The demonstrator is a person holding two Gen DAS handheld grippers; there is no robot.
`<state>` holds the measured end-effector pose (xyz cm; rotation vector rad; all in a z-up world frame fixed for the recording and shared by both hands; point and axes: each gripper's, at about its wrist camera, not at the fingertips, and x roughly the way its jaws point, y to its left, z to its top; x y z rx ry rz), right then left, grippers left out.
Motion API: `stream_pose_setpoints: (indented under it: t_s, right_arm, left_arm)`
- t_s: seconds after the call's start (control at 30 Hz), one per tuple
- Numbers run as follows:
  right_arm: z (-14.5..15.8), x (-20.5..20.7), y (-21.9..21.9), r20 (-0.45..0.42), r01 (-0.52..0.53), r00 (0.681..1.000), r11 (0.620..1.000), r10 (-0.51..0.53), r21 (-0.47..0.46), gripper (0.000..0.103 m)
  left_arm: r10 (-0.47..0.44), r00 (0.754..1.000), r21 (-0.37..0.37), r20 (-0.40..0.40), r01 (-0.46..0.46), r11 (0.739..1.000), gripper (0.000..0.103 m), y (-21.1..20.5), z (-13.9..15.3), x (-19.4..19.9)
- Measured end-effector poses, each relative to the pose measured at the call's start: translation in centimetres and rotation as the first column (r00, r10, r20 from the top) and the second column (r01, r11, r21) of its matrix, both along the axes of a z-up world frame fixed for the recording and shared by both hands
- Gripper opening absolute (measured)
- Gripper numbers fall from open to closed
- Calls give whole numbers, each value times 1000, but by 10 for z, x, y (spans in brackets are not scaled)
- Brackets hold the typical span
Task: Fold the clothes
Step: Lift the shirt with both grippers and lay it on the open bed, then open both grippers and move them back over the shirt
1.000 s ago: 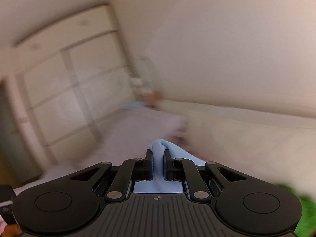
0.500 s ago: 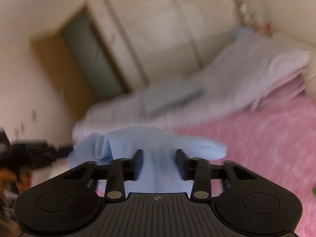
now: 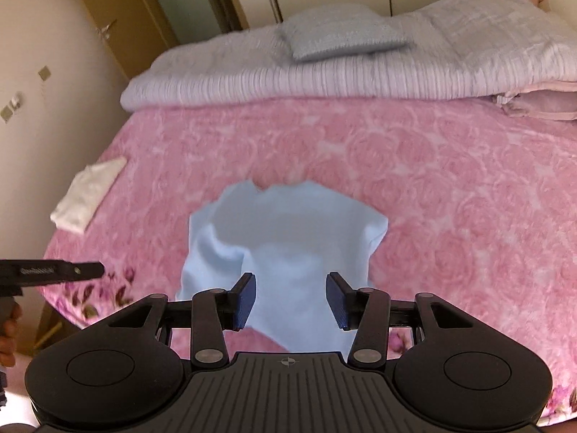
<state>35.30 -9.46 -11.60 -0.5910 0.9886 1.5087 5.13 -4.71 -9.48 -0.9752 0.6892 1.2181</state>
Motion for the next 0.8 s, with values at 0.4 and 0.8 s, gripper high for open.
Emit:
stream_pose_setpoints:
  t_s: [0.4, 0.8]
  right_arm:
    - [-13, 9, -65, 22, -70, 997, 997, 71, -44, 47]
    - [-18, 43, -125, 21, -113, 993, 992, 115, -59, 47]
  left_arm:
    - [27, 991, 61, -130, -19, 998, 22, -53, 0, 41]
    - [46, 987, 44, -156, -40, 998, 23, -126, -6, 85]
